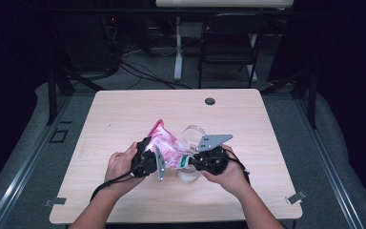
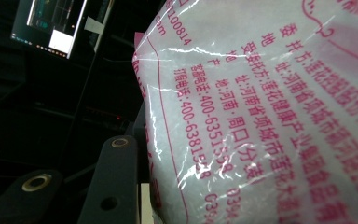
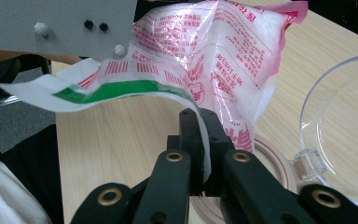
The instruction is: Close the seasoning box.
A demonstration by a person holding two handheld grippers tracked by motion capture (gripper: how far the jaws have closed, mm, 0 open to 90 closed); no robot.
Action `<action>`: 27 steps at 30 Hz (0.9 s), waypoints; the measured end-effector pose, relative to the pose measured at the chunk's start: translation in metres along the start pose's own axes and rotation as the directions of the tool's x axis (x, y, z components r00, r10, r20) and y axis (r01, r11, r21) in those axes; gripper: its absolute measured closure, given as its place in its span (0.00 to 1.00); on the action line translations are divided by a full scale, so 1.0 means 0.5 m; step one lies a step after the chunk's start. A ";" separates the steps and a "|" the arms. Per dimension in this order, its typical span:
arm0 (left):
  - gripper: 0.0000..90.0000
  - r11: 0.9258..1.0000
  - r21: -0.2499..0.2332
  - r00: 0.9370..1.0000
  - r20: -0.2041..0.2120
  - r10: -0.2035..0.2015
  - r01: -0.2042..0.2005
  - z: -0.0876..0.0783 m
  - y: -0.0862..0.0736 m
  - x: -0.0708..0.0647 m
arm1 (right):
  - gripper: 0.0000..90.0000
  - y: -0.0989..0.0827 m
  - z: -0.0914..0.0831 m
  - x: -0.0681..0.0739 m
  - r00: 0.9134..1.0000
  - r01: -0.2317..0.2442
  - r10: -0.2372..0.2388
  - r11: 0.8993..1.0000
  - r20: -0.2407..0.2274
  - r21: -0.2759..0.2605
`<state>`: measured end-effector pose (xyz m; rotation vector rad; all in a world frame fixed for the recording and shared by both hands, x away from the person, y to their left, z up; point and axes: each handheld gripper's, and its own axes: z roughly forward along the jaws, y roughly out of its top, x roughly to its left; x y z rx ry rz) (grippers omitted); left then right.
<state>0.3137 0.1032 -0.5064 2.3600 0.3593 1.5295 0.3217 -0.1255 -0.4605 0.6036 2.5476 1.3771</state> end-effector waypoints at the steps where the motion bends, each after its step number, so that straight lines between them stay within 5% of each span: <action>1: 0.67 1.000 0.001 1.000 -0.009 0.014 -0.014 -0.001 0.001 -0.001 | 1.00 0.000 0.001 0.000 1.000 -0.002 0.002 1.000 -0.001 -0.002; 27: 0.68 0.991 0.022 0.990 -0.047 0.135 -0.134 -0.010 0.016 0.009 | 1.00 -0.005 0.000 -0.003 1.000 -0.003 0.003 1.000 0.003 0.006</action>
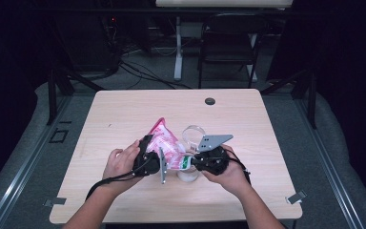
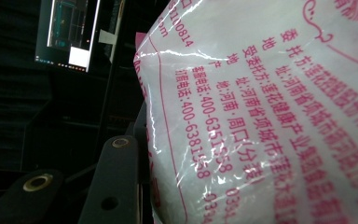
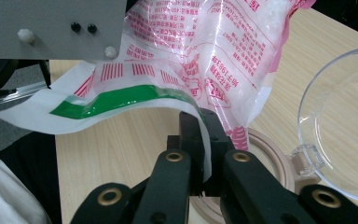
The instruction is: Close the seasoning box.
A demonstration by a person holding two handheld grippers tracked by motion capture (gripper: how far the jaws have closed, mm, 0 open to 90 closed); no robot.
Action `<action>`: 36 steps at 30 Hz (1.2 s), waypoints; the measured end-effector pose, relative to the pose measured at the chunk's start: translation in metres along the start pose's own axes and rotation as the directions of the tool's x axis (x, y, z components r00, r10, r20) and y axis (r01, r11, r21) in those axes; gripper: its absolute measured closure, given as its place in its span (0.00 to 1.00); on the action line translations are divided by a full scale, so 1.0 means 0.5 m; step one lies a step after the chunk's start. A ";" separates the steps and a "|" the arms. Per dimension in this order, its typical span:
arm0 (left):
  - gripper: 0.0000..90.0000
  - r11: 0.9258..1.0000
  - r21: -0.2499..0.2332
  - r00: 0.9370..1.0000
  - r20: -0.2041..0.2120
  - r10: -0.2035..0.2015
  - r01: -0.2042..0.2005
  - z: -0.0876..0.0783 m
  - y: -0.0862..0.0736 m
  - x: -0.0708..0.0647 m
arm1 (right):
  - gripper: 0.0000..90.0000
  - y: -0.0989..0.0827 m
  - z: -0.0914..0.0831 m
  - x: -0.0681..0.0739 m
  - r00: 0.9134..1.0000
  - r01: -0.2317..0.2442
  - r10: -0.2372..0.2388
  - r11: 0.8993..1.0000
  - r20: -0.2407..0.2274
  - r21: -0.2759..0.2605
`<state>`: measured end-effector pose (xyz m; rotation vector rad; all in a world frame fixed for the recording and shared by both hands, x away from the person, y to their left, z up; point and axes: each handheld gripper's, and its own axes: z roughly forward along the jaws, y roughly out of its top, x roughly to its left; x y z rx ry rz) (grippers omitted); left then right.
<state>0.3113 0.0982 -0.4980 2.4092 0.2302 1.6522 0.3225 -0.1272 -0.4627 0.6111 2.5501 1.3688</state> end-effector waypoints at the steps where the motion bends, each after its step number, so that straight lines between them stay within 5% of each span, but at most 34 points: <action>1: 0.68 1.000 0.000 1.000 0.000 0.001 -0.001 0.000 0.000 0.002 | 1.00 0.000 0.000 -0.001 1.000 0.002 -0.002 1.000 0.000 0.003; 19: 0.68 0.998 0.004 0.998 0.021 0.065 -0.065 -0.003 0.005 0.014 | 1.00 -0.001 0.001 0.000 1.000 0.001 -0.001 1.000 -0.003 -0.002; 36: 0.68 0.994 0.009 0.994 -0.012 0.107 -0.107 -0.007 0.011 0.025 | 1.00 -0.002 0.002 -0.002 1.000 -0.005 0.005 1.000 0.001 -0.005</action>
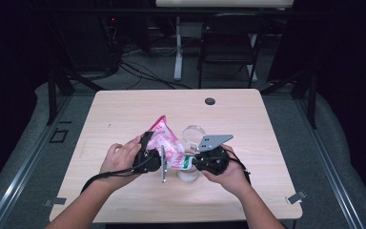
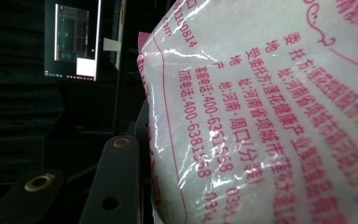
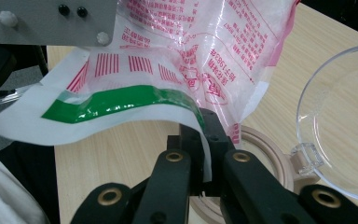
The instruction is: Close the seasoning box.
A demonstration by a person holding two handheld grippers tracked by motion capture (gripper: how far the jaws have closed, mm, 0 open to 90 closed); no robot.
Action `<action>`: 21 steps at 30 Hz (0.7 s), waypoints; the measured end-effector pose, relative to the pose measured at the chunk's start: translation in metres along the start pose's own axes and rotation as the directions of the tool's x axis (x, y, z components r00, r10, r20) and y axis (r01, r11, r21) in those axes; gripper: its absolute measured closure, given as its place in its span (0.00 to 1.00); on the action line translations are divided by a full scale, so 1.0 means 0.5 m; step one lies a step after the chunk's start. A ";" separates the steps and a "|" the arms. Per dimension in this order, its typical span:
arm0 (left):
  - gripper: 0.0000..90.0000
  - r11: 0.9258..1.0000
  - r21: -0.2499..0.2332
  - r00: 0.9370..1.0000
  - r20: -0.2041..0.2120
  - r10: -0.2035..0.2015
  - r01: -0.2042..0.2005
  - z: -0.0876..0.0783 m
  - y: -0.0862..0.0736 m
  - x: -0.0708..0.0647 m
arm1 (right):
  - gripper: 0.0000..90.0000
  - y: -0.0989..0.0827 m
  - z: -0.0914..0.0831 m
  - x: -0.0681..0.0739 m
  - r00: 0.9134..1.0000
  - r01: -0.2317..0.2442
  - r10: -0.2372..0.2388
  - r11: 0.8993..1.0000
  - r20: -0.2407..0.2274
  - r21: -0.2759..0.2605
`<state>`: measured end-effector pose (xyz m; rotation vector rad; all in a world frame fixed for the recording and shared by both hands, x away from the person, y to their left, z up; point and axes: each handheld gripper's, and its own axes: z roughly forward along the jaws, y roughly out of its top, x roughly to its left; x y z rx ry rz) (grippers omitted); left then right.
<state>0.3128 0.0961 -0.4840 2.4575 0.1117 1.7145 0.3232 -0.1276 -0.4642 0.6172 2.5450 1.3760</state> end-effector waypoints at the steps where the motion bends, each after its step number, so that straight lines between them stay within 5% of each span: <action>1: 0.68 1.000 -0.001 1.000 -0.004 0.005 -0.005 0.000 0.001 0.000 | 1.00 0.000 0.000 0.000 1.000 0.004 -0.004 1.000 0.002 0.005; 21: 0.69 0.999 -0.003 0.998 -0.043 0.051 -0.051 0.001 0.009 0.000 | 1.00 -0.007 0.004 -0.008 1.000 0.001 -0.002 1.000 0.014 0.029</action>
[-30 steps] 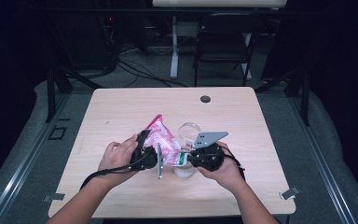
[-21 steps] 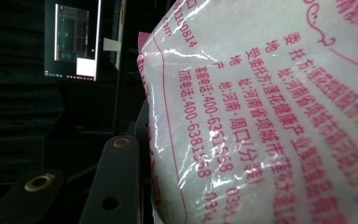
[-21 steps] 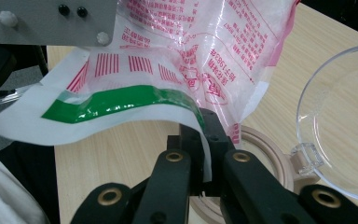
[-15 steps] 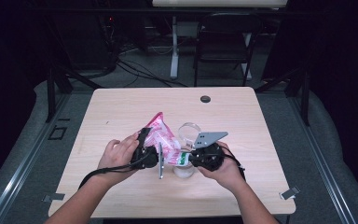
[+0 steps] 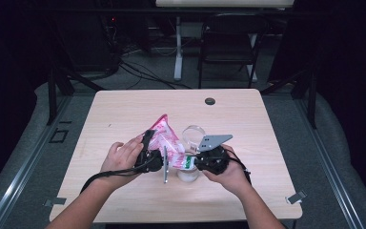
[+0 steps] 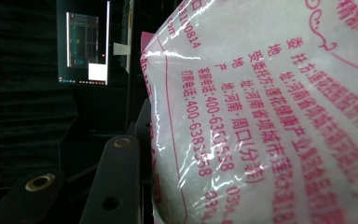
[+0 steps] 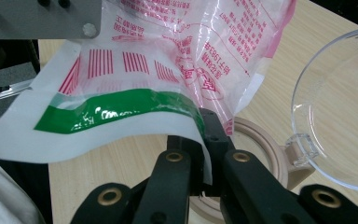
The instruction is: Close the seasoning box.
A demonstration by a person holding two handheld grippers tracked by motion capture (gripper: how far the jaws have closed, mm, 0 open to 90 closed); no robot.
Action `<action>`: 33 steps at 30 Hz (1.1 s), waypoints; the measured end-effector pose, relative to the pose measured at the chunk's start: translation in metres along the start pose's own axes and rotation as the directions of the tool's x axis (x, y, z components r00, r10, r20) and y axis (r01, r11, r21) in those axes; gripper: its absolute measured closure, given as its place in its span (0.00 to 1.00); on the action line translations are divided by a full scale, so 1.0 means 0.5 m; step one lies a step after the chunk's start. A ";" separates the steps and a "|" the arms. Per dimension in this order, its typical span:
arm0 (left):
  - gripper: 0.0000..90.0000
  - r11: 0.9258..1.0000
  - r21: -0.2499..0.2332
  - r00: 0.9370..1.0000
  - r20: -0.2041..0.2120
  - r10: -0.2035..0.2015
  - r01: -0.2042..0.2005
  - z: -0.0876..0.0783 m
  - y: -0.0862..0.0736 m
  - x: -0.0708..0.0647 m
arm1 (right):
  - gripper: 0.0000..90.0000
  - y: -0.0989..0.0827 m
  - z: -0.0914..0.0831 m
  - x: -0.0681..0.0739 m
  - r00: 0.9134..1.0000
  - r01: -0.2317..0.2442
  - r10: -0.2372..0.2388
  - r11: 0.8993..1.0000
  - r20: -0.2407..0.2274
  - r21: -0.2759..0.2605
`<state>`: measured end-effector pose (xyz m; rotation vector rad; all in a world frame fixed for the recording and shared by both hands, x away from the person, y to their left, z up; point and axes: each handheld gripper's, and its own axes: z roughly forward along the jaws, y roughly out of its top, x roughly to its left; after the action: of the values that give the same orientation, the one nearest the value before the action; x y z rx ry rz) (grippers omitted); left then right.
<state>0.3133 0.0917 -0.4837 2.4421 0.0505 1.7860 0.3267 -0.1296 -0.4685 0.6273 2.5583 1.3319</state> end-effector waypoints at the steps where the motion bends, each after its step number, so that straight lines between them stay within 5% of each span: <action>1: 0.69 1.000 0.001 1.000 -0.002 0.005 -0.005 0.000 0.000 0.001 | 1.00 0.000 0.000 0.000 1.000 -0.001 0.001 1.000 0.002 0.000; 33: 0.70 1.000 -0.008 0.998 -0.053 0.028 -0.028 -0.008 0.006 0.006 | 1.00 -0.005 0.004 -0.003 1.000 -0.001 0.001 1.000 0.010 0.012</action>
<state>0.3105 0.0894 -0.4795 2.4009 0.0126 1.8586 0.3279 -0.1299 -0.4716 0.6355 2.5598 1.3117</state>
